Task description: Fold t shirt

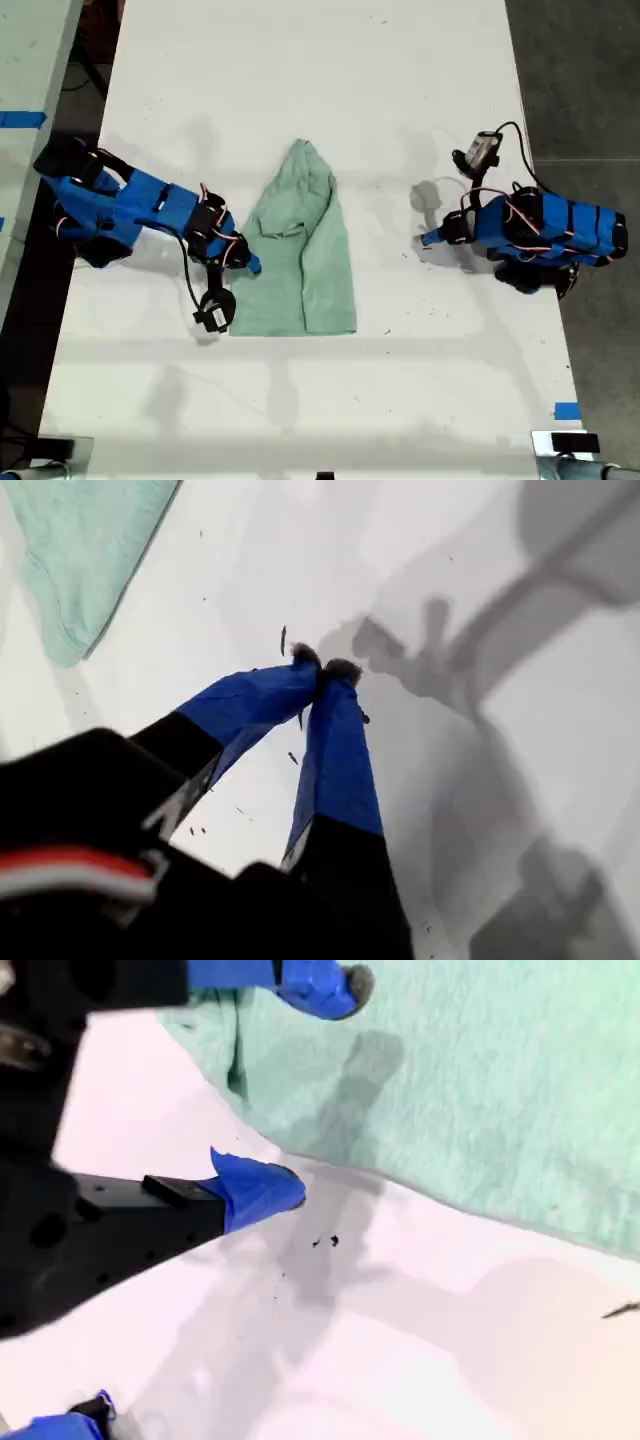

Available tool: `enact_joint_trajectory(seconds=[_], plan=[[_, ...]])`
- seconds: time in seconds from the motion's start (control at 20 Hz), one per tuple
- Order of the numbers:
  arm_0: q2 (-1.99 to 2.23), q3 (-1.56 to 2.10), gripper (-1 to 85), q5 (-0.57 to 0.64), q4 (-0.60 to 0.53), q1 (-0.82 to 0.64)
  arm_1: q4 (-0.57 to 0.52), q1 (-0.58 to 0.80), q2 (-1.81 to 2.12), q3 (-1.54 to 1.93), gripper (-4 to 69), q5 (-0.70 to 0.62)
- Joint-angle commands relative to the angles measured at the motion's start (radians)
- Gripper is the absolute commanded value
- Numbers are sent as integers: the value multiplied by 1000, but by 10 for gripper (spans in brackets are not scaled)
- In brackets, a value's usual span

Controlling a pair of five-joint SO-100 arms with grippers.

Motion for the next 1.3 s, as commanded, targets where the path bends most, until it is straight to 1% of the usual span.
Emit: enact_joint_trajectory(seconds=[0.0,0.1,0.2,0.25,0.3,0.35,0.6,0.7,0.8,1.0,1.1,1.25], plan=[[44,67,248,-112,-95,25,2,3,11,51,17,2],[54,163,242,-187,-196,32,2,3,11,51,17,2],[48,232,223,-195,-310,29,2,3,11,51,17,2],[35,242,171,-196,-339,26,2,2,11,51,17,2],[25,242,71,-201,-350,23,2,2,11,51,17,2],[25,241,48,-202,-360,23,2,2,11,51,17,2],[98,236,-1,-173,-357,29,2,2,11,51,17,0],[143,233,-2,-158,-345,35,2,2,11,51,17,0],[192,192,-1,-130,-284,40,2,3,11,51,17,0],[230,46,7,-20,-193,49,2,5,11,51,17,-2],[230,2,8,49,-186,31,2,6,11,51,17,-2],[193,-66,9,175,-196,-35,2,6,11,51,17,-2]])
